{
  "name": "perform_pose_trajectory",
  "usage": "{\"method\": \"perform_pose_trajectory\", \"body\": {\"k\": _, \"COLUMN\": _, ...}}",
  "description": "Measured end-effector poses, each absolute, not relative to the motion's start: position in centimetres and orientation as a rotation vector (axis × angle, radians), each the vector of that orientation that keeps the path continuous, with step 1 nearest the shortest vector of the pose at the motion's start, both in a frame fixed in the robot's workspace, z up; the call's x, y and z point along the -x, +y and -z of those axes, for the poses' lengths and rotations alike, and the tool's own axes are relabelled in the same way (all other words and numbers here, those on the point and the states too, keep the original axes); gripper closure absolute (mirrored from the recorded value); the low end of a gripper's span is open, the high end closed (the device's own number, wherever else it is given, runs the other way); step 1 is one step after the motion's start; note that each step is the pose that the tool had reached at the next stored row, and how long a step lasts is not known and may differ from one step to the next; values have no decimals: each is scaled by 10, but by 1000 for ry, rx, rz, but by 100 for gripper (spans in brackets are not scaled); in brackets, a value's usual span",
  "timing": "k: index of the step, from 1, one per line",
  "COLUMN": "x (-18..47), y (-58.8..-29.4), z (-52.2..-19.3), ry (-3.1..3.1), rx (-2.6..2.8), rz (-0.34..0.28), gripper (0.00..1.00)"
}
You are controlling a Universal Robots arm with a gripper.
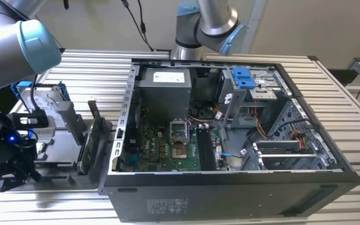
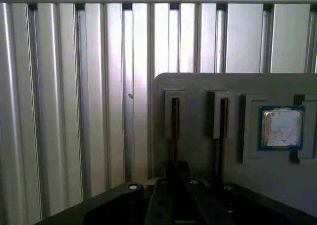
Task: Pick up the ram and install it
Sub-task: 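Pick up the ram and move it above insertion slot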
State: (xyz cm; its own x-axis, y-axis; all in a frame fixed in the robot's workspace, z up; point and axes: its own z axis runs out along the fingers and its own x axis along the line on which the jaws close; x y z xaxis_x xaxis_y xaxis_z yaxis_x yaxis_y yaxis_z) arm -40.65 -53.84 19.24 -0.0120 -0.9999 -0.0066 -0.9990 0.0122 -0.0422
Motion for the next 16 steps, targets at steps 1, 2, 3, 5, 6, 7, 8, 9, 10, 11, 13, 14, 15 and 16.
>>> {"method": "perform_pose_trajectory", "body": {"k": 1, "x": 407, "y": -538, "z": -192, "ry": 2210, "rx": 2184, "rz": 39, "gripper": 86}}
{"method": "perform_pose_trajectory", "body": {"k": 2, "x": 407, "y": -538, "z": -192, "ry": 2210, "rx": 2184, "rz": 40, "gripper": 86}}
{"method": "perform_pose_trajectory", "body": {"k": 3, "x": 407, "y": -538, "z": -192, "ry": 2210, "rx": 2184, "rz": 40, "gripper": 86}}
{"method": "perform_pose_trajectory", "body": {"k": 5, "x": 407, "y": -538, "z": -193, "ry": 2210, "rx": 2184, "rz": 39, "gripper": 86}}
{"method": "perform_pose_trajectory", "body": {"k": 6, "x": 407, "y": -538, "z": -193, "ry": 2210, "rx": 2184, "rz": 39, "gripper": 86}}
{"method": "perform_pose_trajectory", "body": {"k": 7, "x": 407, "y": -538, "z": -193, "ry": 2210, "rx": 2184, "rz": 40, "gripper": 86}}
{"method": "perform_pose_trajectory", "body": {"k": 8, "x": 407, "y": -538, "z": -193, "ry": 2210, "rx": 2184, "rz": 39, "gripper": 86}}
{"method": "perform_pose_trajectory", "body": {"k": 9, "x": 407, "y": -538, "z": -193, "ry": 2210, "rx": 2184, "rz": 39, "gripper": 86}}
{"method": "perform_pose_trajectory", "body": {"k": 10, "x": 407, "y": -538, "z": -193, "ry": 2210, "rx": 2184, "rz": 39, "gripper": 86}}
{"method": "perform_pose_trajectory", "body": {"k": 11, "x": 407, "y": -538, "z": -193, "ry": 2210, "rx": 2184, "rz": 40, "gripper": 86}}
{"method": "perform_pose_trajectory", "body": {"k": 13, "x": 407, "y": -538, "z": -193, "ry": 2210, "rx": 2184, "rz": 40, "gripper": 86}}
{"method": "perform_pose_trajectory", "body": {"k": 14, "x": 407, "y": -538, "z": -194, "ry": 2210, "rx": 2184, "rz": 39, "gripper": 86}}
{"method": "perform_pose_trajectory", "body": {"k": 15, "x": 407, "y": -538, "z": -194, "ry": 2210, "rx": 2184, "rz": 39, "gripper": 86}}
{"method": "perform_pose_trajectory", "body": {"k": 16, "x": 407, "y": -538, "z": -194, "ry": 2210, "rx": 2184, "rz": 39, "gripper": 86}}
